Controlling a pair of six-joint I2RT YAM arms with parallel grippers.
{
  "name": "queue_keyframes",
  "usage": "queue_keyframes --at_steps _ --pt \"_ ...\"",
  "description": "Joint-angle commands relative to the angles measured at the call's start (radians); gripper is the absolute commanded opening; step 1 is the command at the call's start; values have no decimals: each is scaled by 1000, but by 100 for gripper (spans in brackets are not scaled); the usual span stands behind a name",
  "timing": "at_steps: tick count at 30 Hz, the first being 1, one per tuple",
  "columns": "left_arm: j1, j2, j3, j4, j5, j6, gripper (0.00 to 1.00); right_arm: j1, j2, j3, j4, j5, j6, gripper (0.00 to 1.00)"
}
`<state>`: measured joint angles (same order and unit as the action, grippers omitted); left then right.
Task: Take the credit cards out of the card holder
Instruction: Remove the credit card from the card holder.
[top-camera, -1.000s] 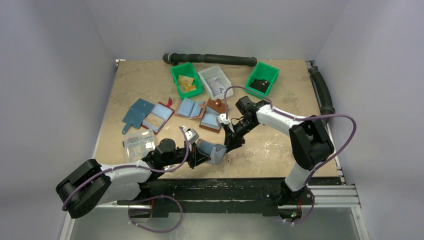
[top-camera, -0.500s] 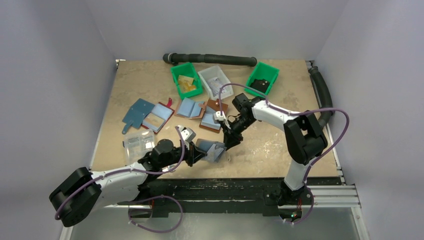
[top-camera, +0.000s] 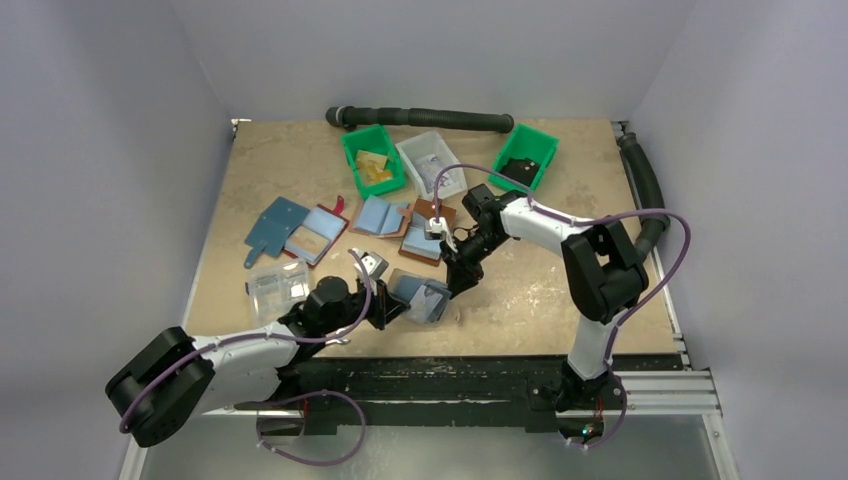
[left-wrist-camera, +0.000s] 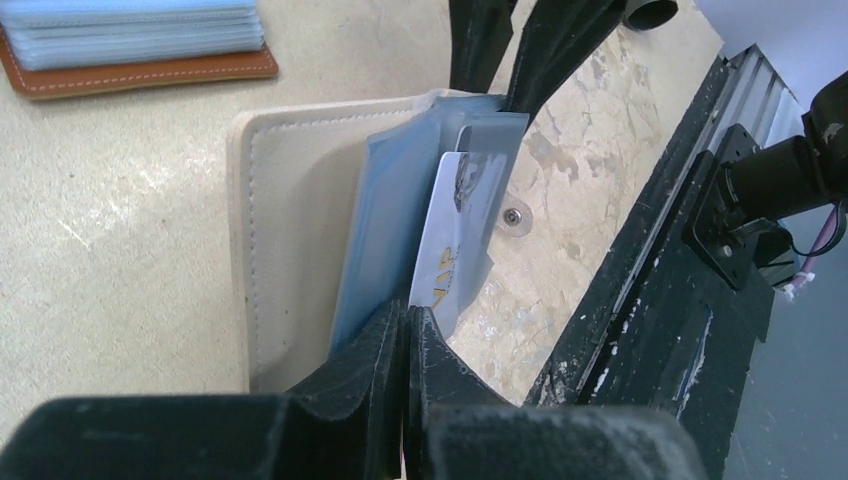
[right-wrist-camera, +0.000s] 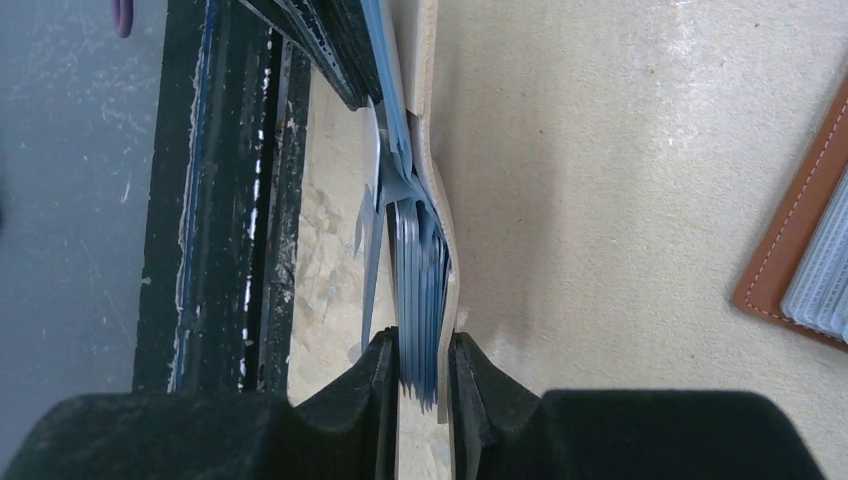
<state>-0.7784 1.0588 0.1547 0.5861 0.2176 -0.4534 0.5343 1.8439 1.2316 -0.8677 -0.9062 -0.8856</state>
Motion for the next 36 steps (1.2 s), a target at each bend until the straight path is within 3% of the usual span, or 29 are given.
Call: queue_keyframes --at_steps 1,11,14,19,22,27,35,36 --pt "47 38 -10 93 45 -58 0 7 26 9 7 64 36 0" --pt "154 -6 -64 147 150 -168 0 -16 48 11 67 87 125 0" --pt "158 -14 -73 153 154 -182 0 -25 56 10 79 96 144 11" --pt "166 -15 -91 195 165 -217 0 -37 47 6 104 138 176 44" --pt "166 -26 -95 193 165 -224 0 -61 31 8 102 150 178 54" --pt "168 -47 -106 192 164 -235 0 -113 -12 5 95 135 161 63" --pt "168 -18 -101 161 148 -237 0 -132 -63 -2 69 97 105 66" --pt "168 -13 -90 131 136 -239 3 -132 -66 -3 65 88 99 66"
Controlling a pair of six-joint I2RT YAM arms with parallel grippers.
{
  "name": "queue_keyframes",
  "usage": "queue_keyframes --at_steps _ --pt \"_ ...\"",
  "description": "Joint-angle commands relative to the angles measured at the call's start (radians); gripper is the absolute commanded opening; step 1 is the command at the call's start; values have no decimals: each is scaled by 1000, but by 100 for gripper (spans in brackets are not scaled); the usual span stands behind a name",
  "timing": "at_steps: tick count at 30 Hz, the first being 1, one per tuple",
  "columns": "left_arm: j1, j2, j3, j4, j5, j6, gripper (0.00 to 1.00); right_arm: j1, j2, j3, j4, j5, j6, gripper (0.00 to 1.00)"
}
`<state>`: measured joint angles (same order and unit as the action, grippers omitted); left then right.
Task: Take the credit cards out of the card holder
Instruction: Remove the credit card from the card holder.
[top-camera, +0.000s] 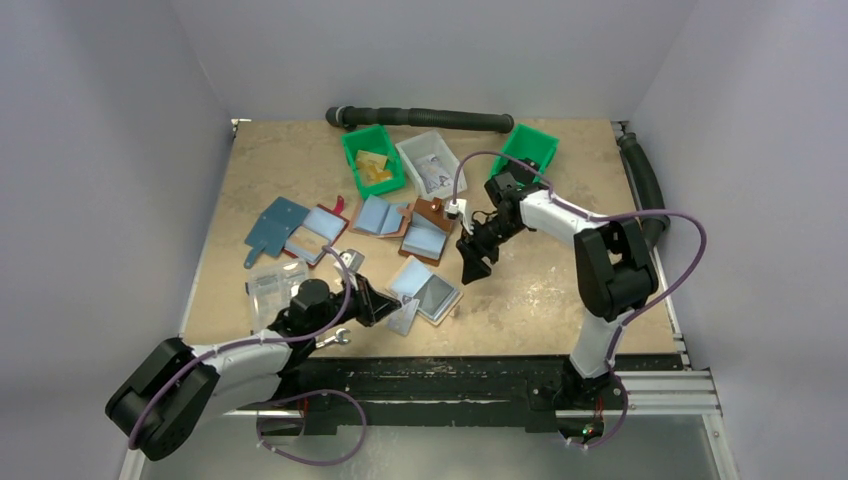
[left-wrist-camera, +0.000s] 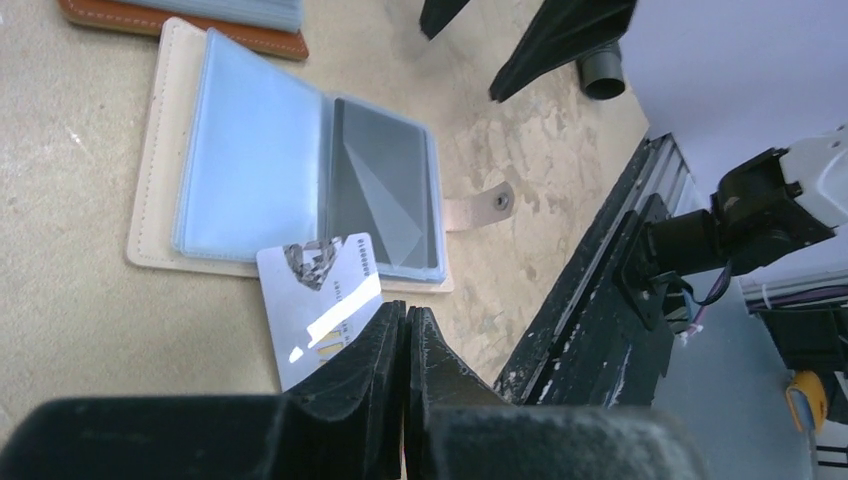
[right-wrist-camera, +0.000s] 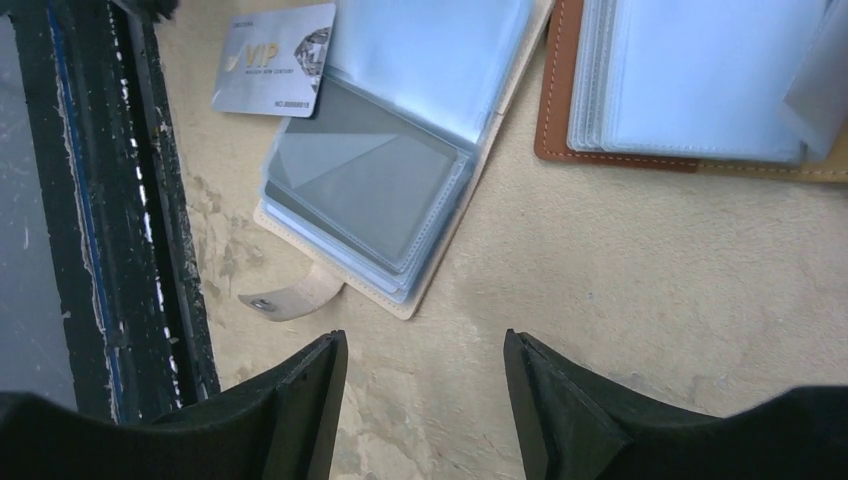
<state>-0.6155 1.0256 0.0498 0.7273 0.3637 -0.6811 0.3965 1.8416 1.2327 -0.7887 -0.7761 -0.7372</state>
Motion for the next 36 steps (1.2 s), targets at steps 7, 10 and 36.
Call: queue_keyframes --at_steps 7,10,36 --pt "5 -27 103 -323 -142 6 41 7 -101 -8 -23 -97 -78 65" --pt "5 -27 114 -360 -151 18 53 8 -124 -18 -17 -126 -85 63" --pt "8 180 100 -170 -105 -35 61 344 -15 -171 672 39 786 0"
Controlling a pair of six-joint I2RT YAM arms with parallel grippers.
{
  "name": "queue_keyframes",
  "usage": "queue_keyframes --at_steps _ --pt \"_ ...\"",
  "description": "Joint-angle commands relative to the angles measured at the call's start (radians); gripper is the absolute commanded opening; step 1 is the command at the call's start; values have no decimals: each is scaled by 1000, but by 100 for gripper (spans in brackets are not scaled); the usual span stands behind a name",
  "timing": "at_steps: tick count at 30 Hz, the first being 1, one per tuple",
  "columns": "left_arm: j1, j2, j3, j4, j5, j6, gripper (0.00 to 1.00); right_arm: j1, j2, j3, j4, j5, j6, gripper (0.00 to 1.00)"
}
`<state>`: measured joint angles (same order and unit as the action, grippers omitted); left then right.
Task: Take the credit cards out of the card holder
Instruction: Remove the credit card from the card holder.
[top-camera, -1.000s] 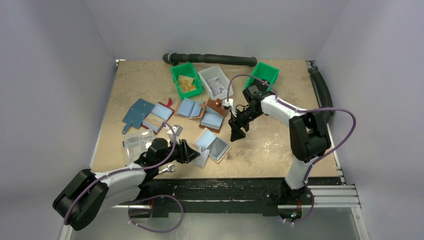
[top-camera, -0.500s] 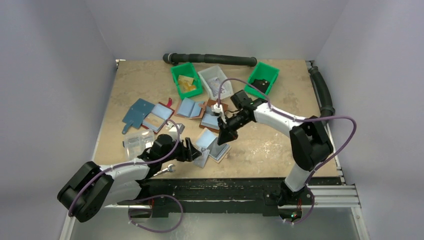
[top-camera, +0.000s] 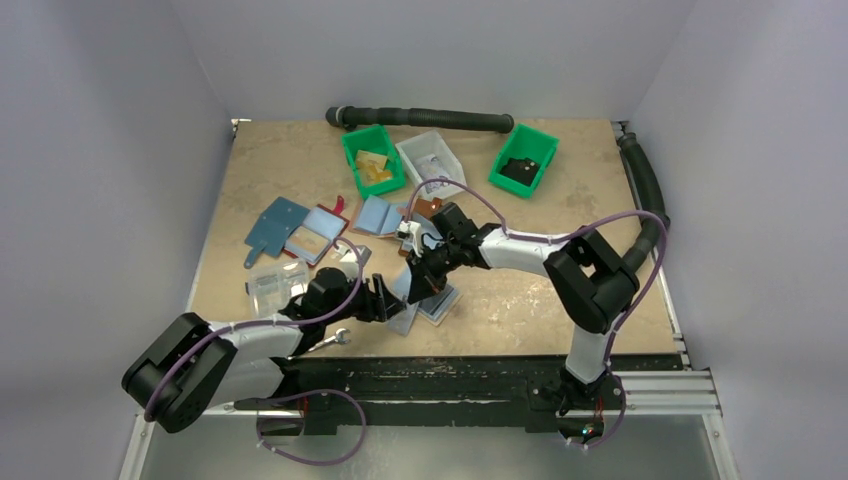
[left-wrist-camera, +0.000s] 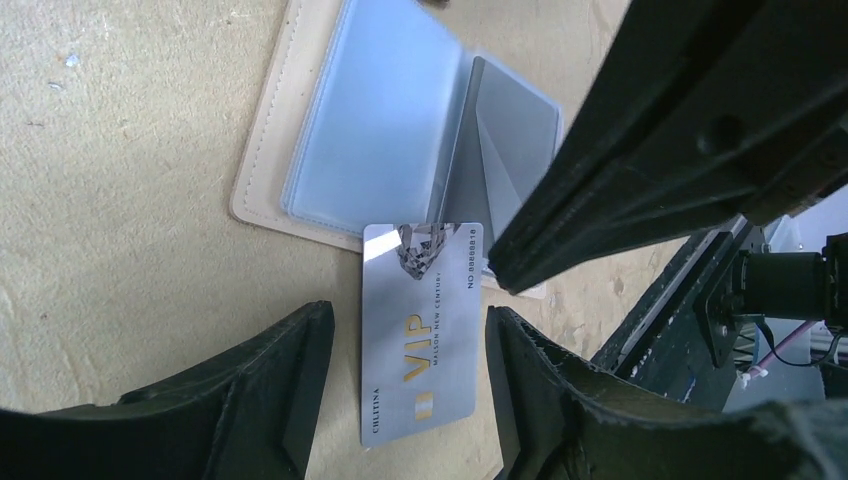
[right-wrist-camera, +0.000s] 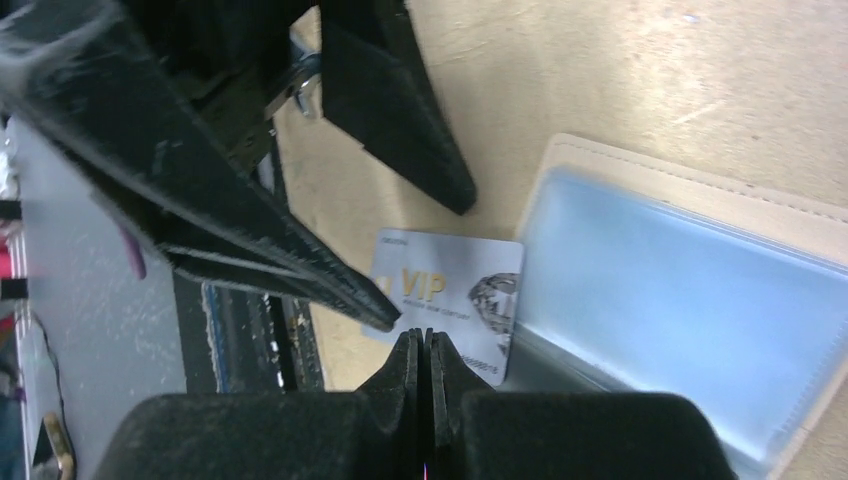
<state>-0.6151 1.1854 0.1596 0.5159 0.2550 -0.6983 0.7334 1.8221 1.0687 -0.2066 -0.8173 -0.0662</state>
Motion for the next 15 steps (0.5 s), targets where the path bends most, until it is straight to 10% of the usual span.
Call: queue_keyframes --at_steps 1,15 --pt "8 24 -10 44 5 -20 61 9 9 -7 91 98 120 0" --pt "18 21 -19 7 6 -54 61 9 71 10 48 149 106 0"
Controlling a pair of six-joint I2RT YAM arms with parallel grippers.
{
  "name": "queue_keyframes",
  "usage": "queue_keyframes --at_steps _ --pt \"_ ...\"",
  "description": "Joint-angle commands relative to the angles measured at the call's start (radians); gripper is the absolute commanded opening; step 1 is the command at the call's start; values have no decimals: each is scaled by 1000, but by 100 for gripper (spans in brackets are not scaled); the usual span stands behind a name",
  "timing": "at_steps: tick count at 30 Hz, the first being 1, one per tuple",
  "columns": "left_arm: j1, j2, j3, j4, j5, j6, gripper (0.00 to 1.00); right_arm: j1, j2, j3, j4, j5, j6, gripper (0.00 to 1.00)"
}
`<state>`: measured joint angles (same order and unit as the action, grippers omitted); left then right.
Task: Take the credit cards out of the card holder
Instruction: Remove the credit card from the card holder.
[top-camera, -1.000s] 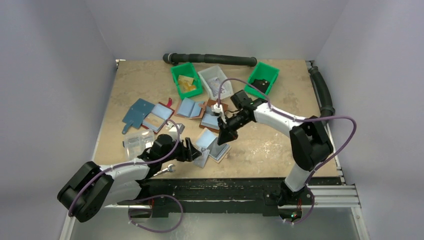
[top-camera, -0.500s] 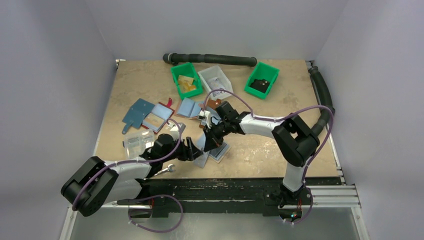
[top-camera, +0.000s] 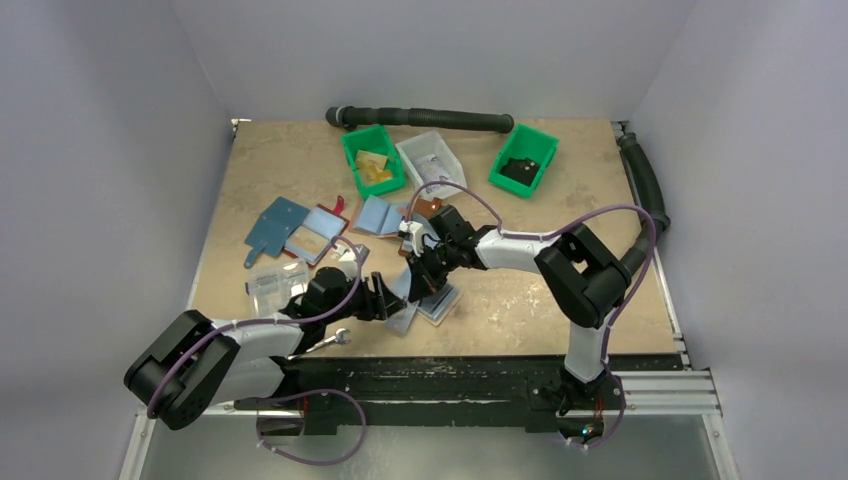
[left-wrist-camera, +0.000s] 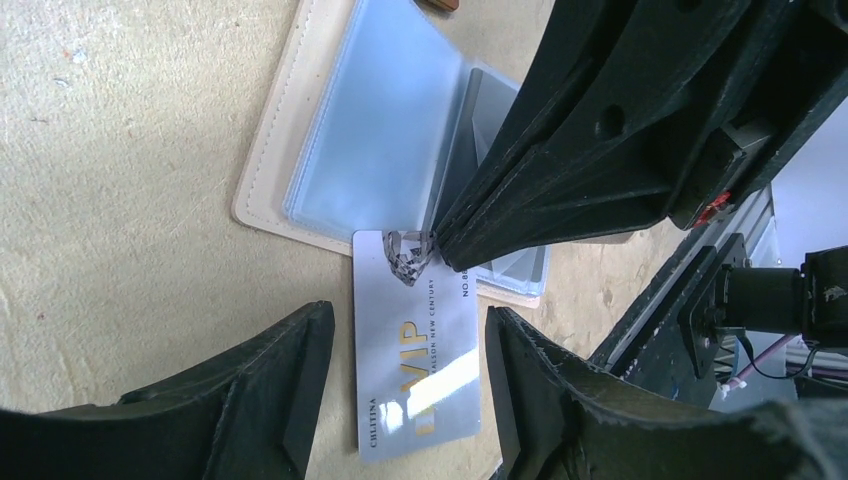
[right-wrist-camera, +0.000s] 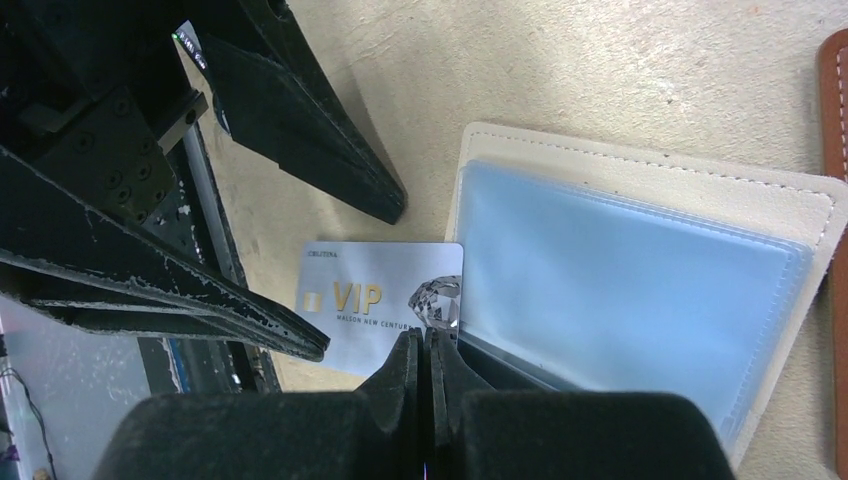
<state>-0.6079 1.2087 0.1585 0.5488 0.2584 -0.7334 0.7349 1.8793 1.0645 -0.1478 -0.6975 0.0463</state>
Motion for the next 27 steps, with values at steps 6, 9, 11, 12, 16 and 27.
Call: queue_keyframes --at_steps 6,9,11,12,16,27 --pt "18 35 -17 -43 18 -65 61 8 20 18 -23 38 -20 0" --pt "22 54 -14 -73 22 -97 61 8 22 18 -26 38 -23 0" --pt "26 61 -11 -102 22 -127 62 8 24 20 -29 39 -24 0" --pt "26 62 -11 -117 22 -138 62 8 24 20 -29 39 -25 0" --pt "31 15 -31 -173 -1 -189 62 7 25 20 -32 39 -26 0" --pt "32 -333 -137 -401 -44 -451 66 8 32 24 -39 30 -26 0"
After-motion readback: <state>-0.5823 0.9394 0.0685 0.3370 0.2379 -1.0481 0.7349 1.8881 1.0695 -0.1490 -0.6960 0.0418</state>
